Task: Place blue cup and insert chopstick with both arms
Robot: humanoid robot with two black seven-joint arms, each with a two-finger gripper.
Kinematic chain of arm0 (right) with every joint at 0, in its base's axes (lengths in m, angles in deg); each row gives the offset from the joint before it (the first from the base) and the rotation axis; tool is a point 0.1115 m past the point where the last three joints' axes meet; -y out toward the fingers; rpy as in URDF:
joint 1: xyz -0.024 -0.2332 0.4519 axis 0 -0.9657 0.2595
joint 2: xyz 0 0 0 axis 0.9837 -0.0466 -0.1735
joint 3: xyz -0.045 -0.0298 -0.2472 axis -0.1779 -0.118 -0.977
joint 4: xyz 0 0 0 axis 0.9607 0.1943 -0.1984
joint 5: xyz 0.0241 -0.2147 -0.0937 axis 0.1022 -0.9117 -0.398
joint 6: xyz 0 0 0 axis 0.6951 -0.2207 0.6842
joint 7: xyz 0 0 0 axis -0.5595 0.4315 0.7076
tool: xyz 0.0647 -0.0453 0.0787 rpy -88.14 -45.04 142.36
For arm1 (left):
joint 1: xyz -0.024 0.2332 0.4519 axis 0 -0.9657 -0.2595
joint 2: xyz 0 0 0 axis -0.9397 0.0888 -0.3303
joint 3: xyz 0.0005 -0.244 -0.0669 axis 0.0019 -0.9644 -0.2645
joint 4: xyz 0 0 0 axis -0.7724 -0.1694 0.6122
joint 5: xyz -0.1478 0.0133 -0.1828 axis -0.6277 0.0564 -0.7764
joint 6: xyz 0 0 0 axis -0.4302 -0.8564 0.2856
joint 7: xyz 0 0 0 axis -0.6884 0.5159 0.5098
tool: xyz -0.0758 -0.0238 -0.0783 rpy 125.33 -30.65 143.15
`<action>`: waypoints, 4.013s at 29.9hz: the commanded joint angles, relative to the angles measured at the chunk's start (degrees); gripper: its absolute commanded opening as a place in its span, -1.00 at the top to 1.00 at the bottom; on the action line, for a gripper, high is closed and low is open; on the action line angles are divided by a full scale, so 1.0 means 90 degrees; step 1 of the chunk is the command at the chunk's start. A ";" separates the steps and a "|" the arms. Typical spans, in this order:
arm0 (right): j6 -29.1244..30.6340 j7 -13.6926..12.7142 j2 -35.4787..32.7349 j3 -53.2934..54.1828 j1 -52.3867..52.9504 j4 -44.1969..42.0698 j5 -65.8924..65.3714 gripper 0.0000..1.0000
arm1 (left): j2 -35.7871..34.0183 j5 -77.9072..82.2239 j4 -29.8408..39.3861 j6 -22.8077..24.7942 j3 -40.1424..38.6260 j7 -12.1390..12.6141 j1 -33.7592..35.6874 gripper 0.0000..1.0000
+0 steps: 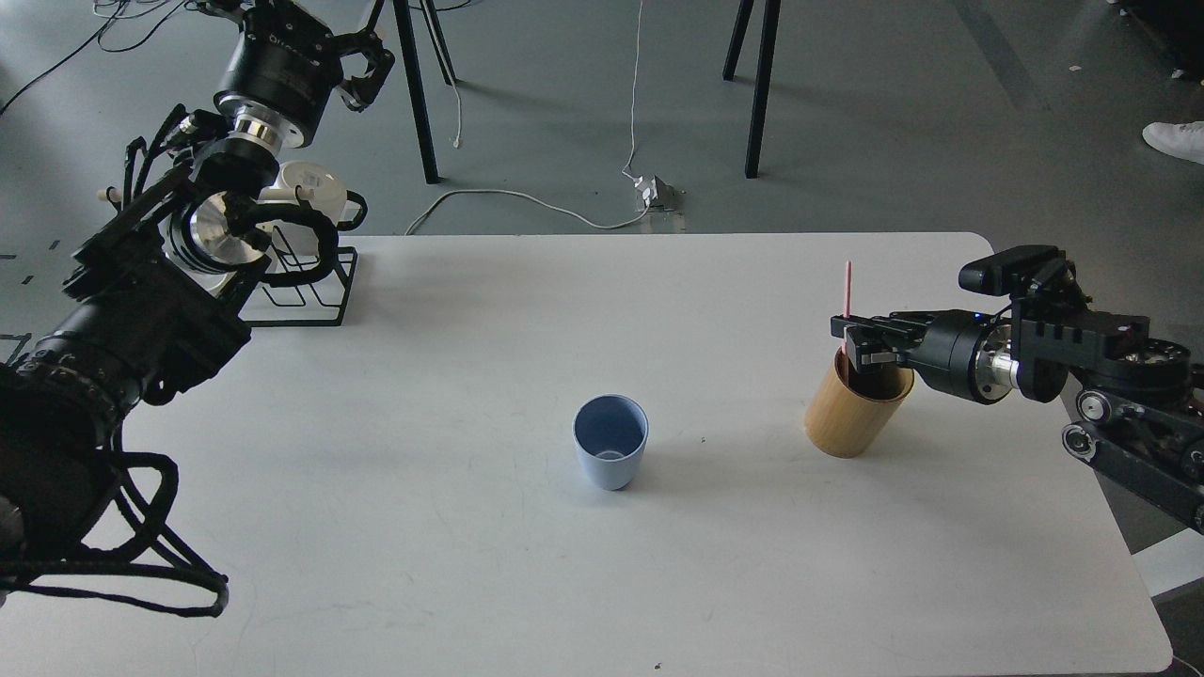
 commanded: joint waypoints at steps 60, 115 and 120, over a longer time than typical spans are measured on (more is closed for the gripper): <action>-0.0010 -0.0403 0.2404 -0.1242 0.1559 0.0185 0.1300 0.95 | -0.0088 0.0008 0.0012 0.0000 0.0017 0.0008 0.0004 -0.99; 0.1890 0.0251 0.1173 0.2566 0.1070 -0.4677 1.2657 -1.00 | -0.0088 0.0018 0.0003 0.0000 0.0065 0.0028 -0.0152 -0.99; 0.1890 0.0241 0.1369 0.2693 0.1041 -0.4835 1.2726 -1.00 | -0.0078 0.0047 -0.0046 0.0000 0.0085 -0.0002 -0.0152 -0.99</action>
